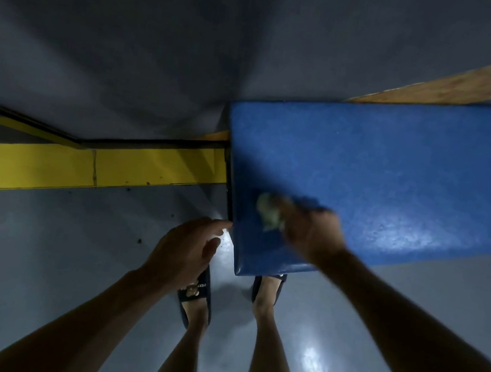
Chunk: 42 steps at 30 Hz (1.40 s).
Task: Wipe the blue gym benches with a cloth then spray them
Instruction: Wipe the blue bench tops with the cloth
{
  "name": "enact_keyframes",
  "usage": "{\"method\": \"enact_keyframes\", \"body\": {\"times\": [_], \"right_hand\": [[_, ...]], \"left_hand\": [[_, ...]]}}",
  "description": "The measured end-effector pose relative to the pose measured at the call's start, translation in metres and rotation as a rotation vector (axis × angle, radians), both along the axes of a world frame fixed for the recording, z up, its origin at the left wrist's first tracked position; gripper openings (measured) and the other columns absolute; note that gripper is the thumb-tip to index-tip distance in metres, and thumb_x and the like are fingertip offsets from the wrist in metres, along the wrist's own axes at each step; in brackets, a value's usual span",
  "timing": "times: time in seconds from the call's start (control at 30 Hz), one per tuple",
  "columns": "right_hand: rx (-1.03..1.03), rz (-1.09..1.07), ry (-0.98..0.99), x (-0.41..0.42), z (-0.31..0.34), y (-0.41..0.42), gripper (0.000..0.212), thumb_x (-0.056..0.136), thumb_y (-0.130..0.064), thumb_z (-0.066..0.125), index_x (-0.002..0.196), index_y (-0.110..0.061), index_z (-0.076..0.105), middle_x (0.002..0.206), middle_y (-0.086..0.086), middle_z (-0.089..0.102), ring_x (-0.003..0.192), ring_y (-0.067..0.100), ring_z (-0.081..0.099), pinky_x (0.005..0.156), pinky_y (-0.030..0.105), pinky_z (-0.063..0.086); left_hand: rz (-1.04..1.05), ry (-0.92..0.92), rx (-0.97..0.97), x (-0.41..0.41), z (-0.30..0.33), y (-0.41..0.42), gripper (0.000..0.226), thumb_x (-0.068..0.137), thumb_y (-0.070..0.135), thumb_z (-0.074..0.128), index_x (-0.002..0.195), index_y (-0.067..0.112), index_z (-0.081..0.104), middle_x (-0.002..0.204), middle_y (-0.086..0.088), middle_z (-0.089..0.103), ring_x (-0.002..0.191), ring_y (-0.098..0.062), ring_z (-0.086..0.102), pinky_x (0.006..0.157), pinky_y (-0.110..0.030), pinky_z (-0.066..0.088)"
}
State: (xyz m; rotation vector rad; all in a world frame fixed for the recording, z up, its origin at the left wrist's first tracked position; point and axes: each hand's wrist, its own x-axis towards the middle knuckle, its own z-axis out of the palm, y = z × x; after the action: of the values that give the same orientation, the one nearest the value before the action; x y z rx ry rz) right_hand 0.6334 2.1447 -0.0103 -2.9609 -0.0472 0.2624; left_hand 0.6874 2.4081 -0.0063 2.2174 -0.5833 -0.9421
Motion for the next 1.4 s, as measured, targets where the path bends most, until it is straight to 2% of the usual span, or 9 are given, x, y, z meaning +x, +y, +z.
{"method": "enact_keyframes", "body": {"times": [0.2, 0.4, 0.53, 0.67, 0.83, 1.0, 1.13, 1.27, 1.4], "right_hand": [[-0.067, -0.976, 0.111, 0.038, 0.013, -0.071, 0.055, 0.092, -0.044, 0.052, 0.138, -0.020, 0.035, 0.104, 0.028, 0.062, 0.095, 0.048, 0.059, 0.079, 0.046, 0.046], [0.117, -0.470, 0.001, -0.002, 0.006, 0.057, 0.048, 0.086, -0.027, 0.062, 0.132, -0.023, 0.046, 0.086, 0.008, 0.069, 0.068, 0.031, 0.067, 0.054, 0.035, 0.052], [0.101, -0.083, 0.003, -0.045, 0.008, 0.001, 0.045, 0.084, -0.032, 0.048, 0.128, -0.025, 0.046, 0.085, 0.009, 0.070, 0.063, 0.032, 0.067, 0.051, 0.035, 0.055], [-0.138, -0.662, 0.061, -0.068, 0.016, -0.096, 0.041, 0.090, -0.037, 0.050, 0.129, -0.027, 0.045, 0.083, 0.020, 0.066, 0.069, 0.041, 0.065, 0.060, 0.041, 0.051], [0.032, -1.155, 0.059, -0.054, 0.014, -0.043, 0.042, 0.091, -0.039, 0.055, 0.127, -0.022, 0.044, 0.091, 0.024, 0.064, 0.084, 0.047, 0.062, 0.068, 0.043, 0.046], [0.206, -0.548, 0.043, -0.064, 0.007, 0.075, 0.050, 0.089, -0.027, 0.057, 0.135, -0.026, 0.040, 0.099, 0.005, 0.069, 0.079, 0.027, 0.069, 0.062, 0.036, 0.056], [0.129, -0.143, 0.011, -0.074, 0.003, 0.019, 0.047, 0.083, -0.026, 0.058, 0.128, -0.022, 0.047, 0.089, 0.009, 0.070, 0.070, 0.034, 0.069, 0.057, 0.040, 0.057], [-0.090, -0.766, 0.056, -0.098, 0.015, -0.070, 0.045, 0.085, -0.030, 0.065, 0.127, -0.020, 0.050, 0.078, 0.020, 0.066, 0.065, 0.043, 0.064, 0.058, 0.043, 0.051], [0.030, -1.133, 0.031, -0.095, 0.011, -0.034, 0.039, 0.091, -0.038, 0.051, 0.125, -0.021, 0.040, 0.085, 0.022, 0.065, 0.076, 0.046, 0.063, 0.064, 0.042, 0.046]], "left_hand": [[-0.076, -0.043, 0.030, 0.006, -0.005, -0.010, 0.052, 0.098, 0.024, 0.052, 0.147, 0.032, 0.039, 0.141, 0.007, 0.051, 0.125, -0.014, 0.050, 0.100, -0.033, 0.046], [-0.107, -0.065, 0.052, 0.009, -0.004, -0.021, 0.057, 0.098, 0.024, 0.053, 0.150, 0.031, 0.032, 0.155, 0.014, 0.031, 0.138, -0.010, 0.034, 0.107, -0.027, 0.036], [-0.127, -0.073, 0.046, 0.010, -0.005, -0.026, 0.059, 0.098, 0.023, 0.053, 0.151, 0.032, 0.031, 0.153, 0.019, 0.029, 0.136, -0.008, 0.033, 0.107, -0.025, 0.036], [-0.145, -0.080, 0.047, 0.010, -0.009, -0.028, 0.059, 0.097, 0.021, 0.053, 0.151, 0.031, 0.032, 0.150, 0.021, 0.026, 0.136, -0.008, 0.035, 0.108, -0.032, 0.040], [-0.163, -0.124, 0.040, 0.012, -0.012, -0.030, 0.058, 0.096, 0.015, 0.053, 0.149, 0.029, 0.036, 0.149, 0.016, 0.030, 0.133, -0.012, 0.041, 0.103, -0.029, 0.042], [-0.179, -0.125, 0.046, 0.008, -0.012, -0.029, 0.067, 0.094, 0.011, 0.056, 0.152, 0.030, 0.029, 0.151, 0.016, 0.027, 0.135, -0.010, 0.040, 0.101, -0.022, 0.039], [-0.159, -0.067, 0.061, 0.003, -0.011, -0.029, 0.067, 0.096, 0.015, 0.054, 0.153, 0.031, 0.023, 0.154, 0.019, 0.019, 0.134, -0.010, 0.042, 0.102, -0.032, 0.047], [-0.180, -0.094, 0.088, 0.004, -0.012, -0.032, 0.064, 0.095, 0.015, 0.052, 0.152, 0.029, 0.027, 0.154, 0.014, 0.020, 0.130, -0.014, 0.047, 0.095, -0.036, 0.051], [-0.194, -0.114, 0.145, 0.008, -0.007, -0.039, 0.059, 0.095, 0.014, 0.051, 0.150, 0.027, 0.033, 0.151, 0.011, 0.021, 0.126, -0.017, 0.050, 0.093, -0.037, 0.049]]}}
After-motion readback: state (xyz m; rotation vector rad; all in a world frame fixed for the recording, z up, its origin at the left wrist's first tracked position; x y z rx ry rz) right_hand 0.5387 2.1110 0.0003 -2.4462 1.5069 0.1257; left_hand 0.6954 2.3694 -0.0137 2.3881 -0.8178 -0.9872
